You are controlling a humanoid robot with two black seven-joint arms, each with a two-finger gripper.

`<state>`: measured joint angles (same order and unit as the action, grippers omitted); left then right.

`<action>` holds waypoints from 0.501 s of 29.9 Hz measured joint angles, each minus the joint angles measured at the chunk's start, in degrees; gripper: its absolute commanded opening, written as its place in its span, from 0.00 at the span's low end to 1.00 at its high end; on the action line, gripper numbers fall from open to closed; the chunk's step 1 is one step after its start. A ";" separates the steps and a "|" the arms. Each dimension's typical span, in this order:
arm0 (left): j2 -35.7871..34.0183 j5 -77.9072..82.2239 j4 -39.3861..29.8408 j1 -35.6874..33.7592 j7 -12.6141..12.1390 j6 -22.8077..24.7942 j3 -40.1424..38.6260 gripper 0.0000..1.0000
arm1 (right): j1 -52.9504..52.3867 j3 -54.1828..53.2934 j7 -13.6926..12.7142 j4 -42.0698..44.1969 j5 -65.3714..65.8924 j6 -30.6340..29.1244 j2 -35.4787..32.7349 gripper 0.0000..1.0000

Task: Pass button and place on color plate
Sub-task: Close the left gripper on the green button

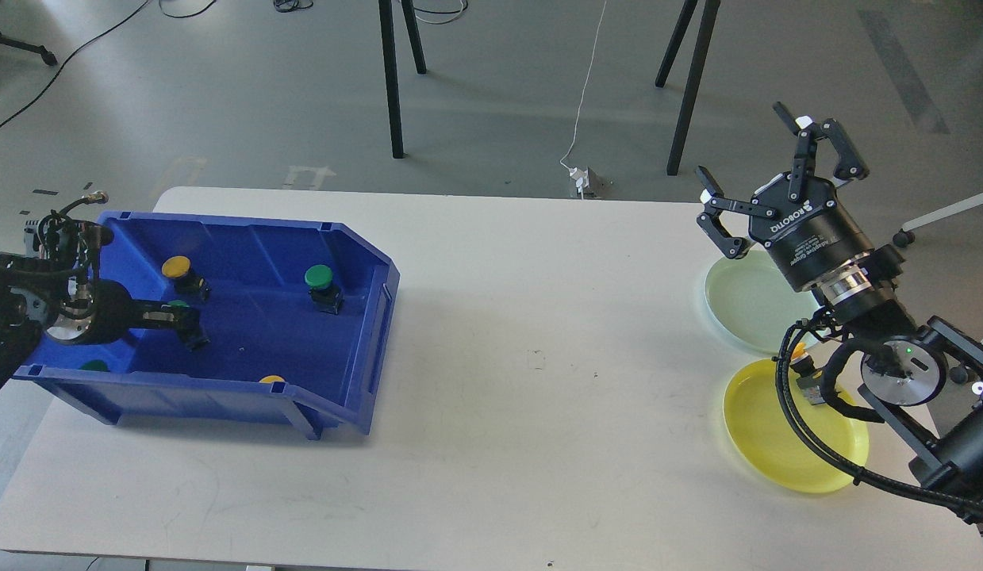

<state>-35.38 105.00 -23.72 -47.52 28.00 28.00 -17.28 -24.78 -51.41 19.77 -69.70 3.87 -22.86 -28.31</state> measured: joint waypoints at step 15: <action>-2.50 -0.06 -3.91 -0.53 0.00 0.00 0.00 0.09 | 0.60 -0.27 0.23 0.01 0.00 0.00 -0.07 0.99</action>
<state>-37.88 104.94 -27.63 -48.06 28.00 28.00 -17.27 -24.18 -51.68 20.01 -69.69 3.87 -22.86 -28.38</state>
